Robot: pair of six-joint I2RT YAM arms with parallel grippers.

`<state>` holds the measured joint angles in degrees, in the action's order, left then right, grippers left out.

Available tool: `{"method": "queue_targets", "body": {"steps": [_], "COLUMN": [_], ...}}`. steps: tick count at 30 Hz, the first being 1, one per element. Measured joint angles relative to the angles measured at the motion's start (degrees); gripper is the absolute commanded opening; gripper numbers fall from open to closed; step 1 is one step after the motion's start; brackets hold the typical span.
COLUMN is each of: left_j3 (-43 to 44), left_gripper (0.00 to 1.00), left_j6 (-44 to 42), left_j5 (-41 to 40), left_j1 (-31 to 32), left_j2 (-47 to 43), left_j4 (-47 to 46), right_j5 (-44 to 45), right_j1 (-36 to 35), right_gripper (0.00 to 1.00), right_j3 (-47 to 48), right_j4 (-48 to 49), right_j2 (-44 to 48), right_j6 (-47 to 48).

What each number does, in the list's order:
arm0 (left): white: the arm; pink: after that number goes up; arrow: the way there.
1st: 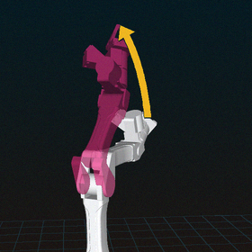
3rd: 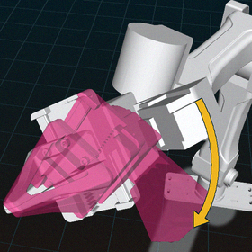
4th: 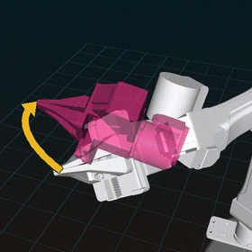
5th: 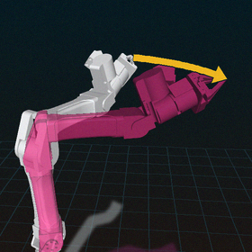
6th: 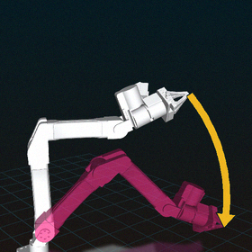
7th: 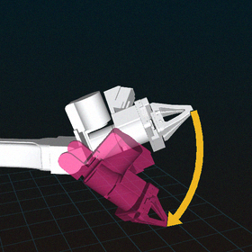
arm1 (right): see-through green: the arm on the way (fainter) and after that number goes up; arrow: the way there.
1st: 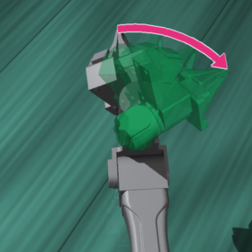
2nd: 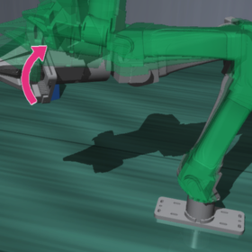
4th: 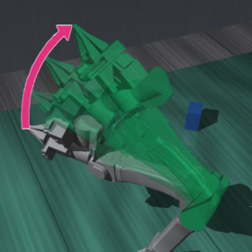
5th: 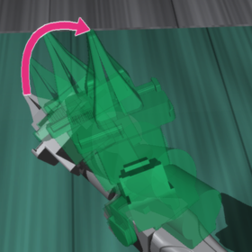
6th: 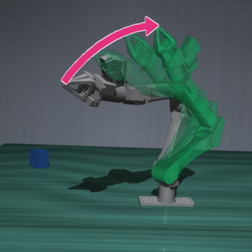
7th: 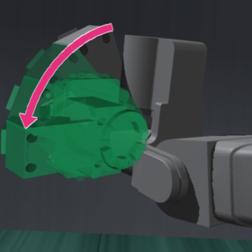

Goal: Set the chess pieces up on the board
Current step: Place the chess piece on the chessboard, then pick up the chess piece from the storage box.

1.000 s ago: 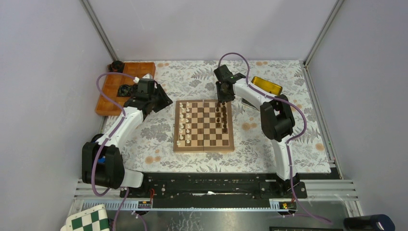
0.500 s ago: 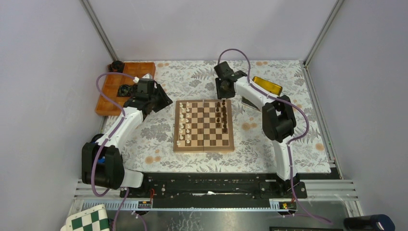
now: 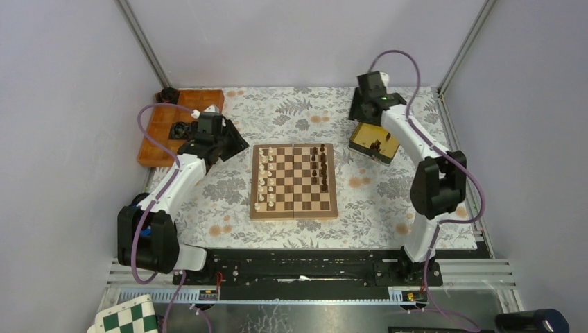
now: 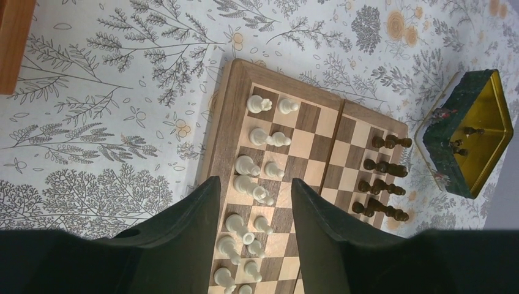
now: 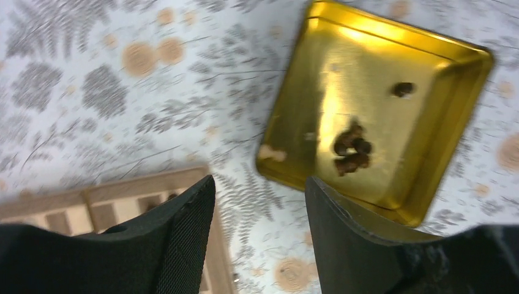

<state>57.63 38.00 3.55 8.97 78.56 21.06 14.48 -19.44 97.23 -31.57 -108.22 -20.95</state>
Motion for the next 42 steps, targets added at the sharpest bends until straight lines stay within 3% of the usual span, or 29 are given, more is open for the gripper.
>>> {"method": "queue_targets", "body": {"steps": [11, 42], "left_j3": [0.96, 1.51], "left_gripper": [0.6, 0.6], "left_j6": [0.02, 0.0], "left_j5": [0.0, -0.09], "left_j1": [0.0, 0.0], "left_j2": [0.7, 2.64], "left_j4": [-0.02, 0.0], "right_j5": [1.25, -0.55], "right_j1": [11.34, 13.18], "right_gripper": [0.63, 0.49], "right_j3": [-11.58, -13.68], "right_j4": [2.67, 6.86], "right_j2": [2.86, -5.55], "right_j6": [-5.42, -7.39]}}
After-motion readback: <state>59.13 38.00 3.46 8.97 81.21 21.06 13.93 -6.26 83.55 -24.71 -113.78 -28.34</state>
